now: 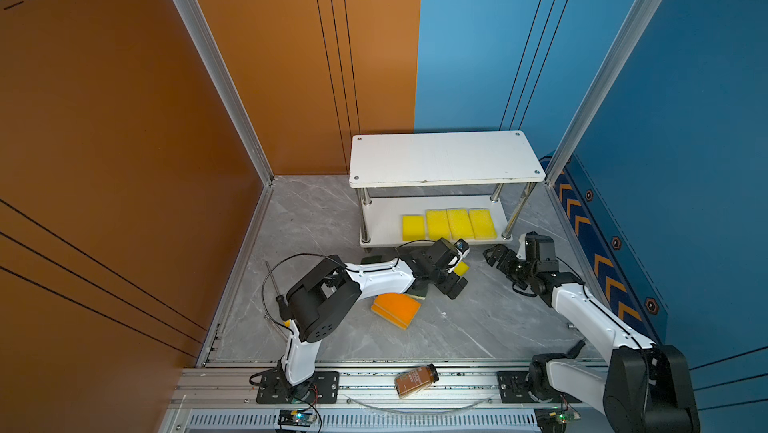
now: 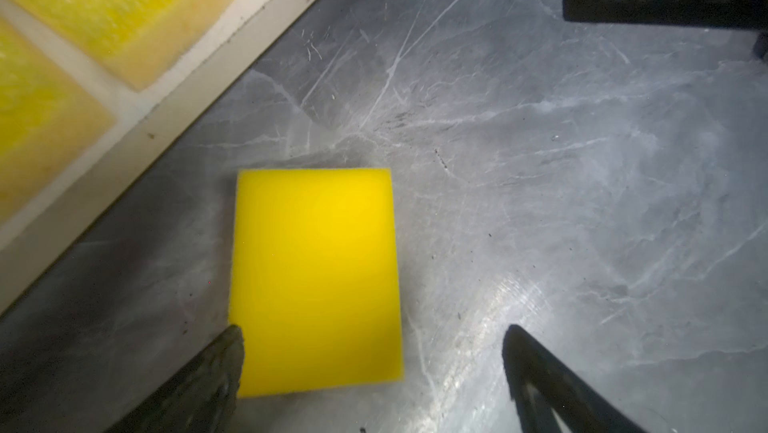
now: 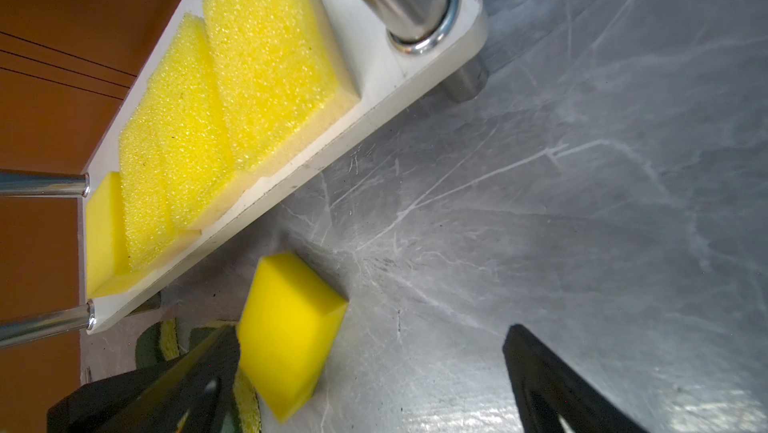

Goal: Place and organize the cleaning sponges onto the shelf
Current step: 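Align the open left gripper around the thick yellow sponge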

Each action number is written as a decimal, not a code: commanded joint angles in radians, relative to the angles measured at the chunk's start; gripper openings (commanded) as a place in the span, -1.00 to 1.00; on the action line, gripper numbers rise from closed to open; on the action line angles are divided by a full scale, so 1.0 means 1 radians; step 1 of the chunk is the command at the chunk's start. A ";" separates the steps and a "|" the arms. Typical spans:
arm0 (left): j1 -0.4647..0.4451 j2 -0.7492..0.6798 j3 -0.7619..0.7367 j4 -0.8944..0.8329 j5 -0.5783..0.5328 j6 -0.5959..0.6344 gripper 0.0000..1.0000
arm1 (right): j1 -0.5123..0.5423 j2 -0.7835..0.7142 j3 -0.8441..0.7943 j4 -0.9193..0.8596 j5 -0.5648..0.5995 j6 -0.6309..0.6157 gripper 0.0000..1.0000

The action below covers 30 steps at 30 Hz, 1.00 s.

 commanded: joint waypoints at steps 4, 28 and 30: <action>-0.014 -0.044 0.018 -0.024 0.010 0.002 0.96 | -0.007 -0.034 -0.012 0.009 -0.010 0.014 0.97; 0.027 -0.009 0.015 -0.083 -0.085 -0.052 0.96 | -0.009 -0.026 -0.009 0.013 -0.015 0.015 0.97; 0.029 -0.005 0.016 -0.090 -0.093 -0.063 0.96 | -0.009 -0.024 -0.008 0.013 -0.013 0.016 0.98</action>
